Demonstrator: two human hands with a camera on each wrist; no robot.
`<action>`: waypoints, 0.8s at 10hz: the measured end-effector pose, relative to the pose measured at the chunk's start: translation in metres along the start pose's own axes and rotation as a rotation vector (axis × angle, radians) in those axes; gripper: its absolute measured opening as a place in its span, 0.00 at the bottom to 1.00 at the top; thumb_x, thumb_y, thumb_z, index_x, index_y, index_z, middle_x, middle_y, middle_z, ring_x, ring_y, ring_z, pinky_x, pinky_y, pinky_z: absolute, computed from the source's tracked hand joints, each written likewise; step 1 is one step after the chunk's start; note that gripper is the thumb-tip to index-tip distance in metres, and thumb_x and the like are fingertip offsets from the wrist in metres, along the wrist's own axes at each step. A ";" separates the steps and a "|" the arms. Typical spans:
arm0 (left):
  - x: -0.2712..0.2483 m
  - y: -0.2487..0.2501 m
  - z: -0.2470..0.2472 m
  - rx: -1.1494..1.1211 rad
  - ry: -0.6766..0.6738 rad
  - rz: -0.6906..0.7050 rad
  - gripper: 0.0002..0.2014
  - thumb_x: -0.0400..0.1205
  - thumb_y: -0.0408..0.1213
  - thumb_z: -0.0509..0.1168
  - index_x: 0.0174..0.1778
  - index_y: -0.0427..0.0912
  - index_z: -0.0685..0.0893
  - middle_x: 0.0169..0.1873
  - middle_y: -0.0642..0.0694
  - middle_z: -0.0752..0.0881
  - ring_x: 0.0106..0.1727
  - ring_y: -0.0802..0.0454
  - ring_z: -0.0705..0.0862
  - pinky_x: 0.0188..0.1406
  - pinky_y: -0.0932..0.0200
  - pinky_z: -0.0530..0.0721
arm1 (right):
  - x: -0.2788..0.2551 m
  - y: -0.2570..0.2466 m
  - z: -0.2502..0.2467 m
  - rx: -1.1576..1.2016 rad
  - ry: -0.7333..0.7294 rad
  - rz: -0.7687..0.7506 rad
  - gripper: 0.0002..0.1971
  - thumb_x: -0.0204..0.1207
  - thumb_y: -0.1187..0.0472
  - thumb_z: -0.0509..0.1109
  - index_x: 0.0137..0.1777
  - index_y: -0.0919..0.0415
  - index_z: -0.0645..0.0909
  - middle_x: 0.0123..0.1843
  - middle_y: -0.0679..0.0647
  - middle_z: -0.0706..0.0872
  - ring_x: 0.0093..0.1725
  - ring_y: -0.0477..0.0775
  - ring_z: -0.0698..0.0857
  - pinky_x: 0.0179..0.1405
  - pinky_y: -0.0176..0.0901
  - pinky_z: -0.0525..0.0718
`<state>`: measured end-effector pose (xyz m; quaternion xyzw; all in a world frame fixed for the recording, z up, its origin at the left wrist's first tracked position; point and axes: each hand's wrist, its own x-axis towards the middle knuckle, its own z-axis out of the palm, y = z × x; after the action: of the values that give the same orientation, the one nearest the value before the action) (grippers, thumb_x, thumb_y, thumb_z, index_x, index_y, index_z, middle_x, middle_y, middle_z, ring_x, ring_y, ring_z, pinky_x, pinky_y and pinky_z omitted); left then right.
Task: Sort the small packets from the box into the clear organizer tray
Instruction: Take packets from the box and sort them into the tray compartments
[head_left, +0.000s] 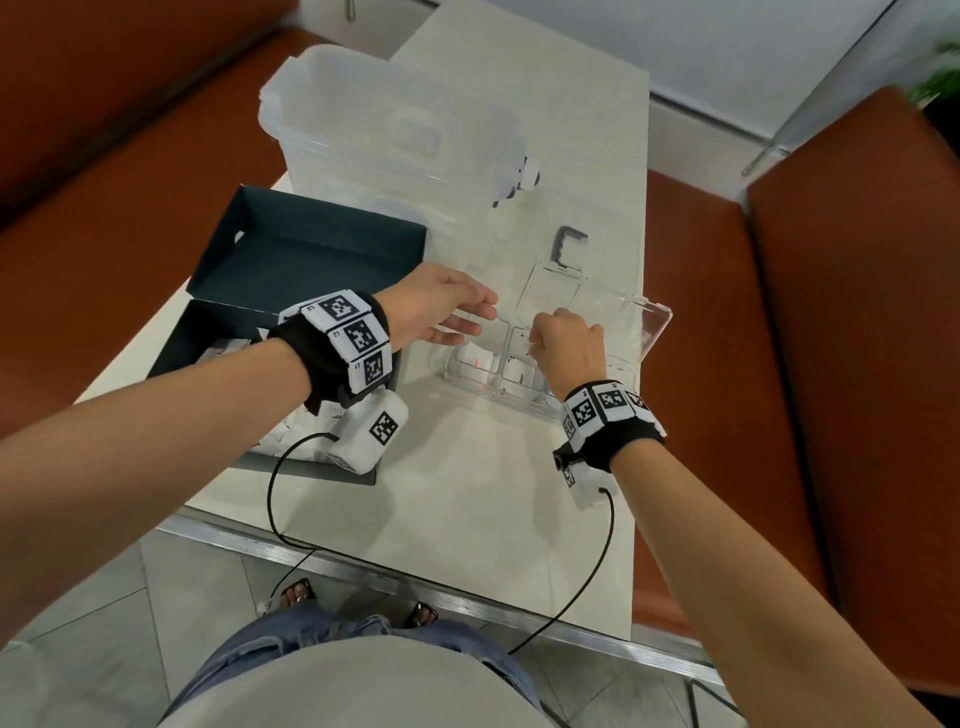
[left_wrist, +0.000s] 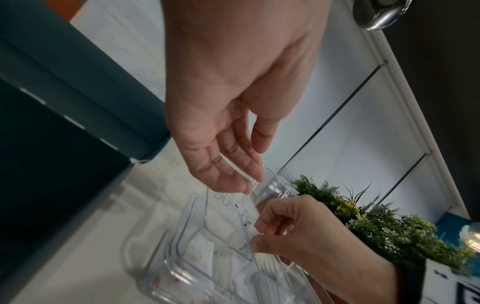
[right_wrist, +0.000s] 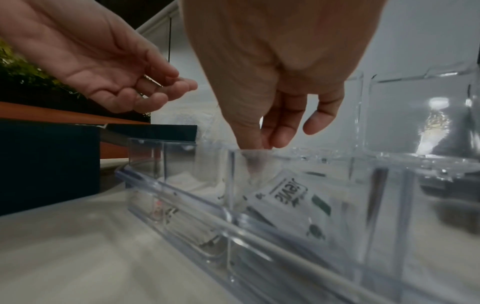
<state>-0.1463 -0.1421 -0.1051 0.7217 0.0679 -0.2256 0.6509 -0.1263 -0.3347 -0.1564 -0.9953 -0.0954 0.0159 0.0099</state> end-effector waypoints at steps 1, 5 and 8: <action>0.000 0.000 0.001 -0.005 -0.002 0.000 0.12 0.88 0.37 0.61 0.62 0.39 0.86 0.55 0.44 0.90 0.48 0.51 0.88 0.47 0.59 0.87 | 0.000 -0.001 0.000 0.009 0.012 -0.002 0.07 0.78 0.66 0.68 0.55 0.63 0.77 0.53 0.58 0.82 0.53 0.63 0.81 0.56 0.53 0.71; -0.002 0.002 0.001 -0.010 0.011 -0.002 0.12 0.88 0.36 0.60 0.62 0.40 0.86 0.55 0.44 0.90 0.48 0.51 0.87 0.48 0.58 0.86 | 0.002 -0.002 -0.002 -0.021 -0.003 0.011 0.05 0.79 0.65 0.70 0.52 0.63 0.78 0.52 0.58 0.82 0.52 0.62 0.81 0.57 0.53 0.70; -0.009 0.007 -0.014 -0.014 0.015 0.022 0.11 0.88 0.36 0.61 0.61 0.40 0.86 0.55 0.44 0.90 0.48 0.50 0.88 0.48 0.58 0.86 | -0.006 0.002 -0.049 0.201 0.108 -0.005 0.07 0.79 0.58 0.70 0.55 0.57 0.82 0.51 0.54 0.83 0.50 0.55 0.83 0.61 0.55 0.77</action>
<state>-0.1482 -0.1275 -0.0941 0.7197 0.0664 -0.2125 0.6576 -0.1303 -0.3390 -0.1076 -0.9884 -0.0951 -0.0280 0.1149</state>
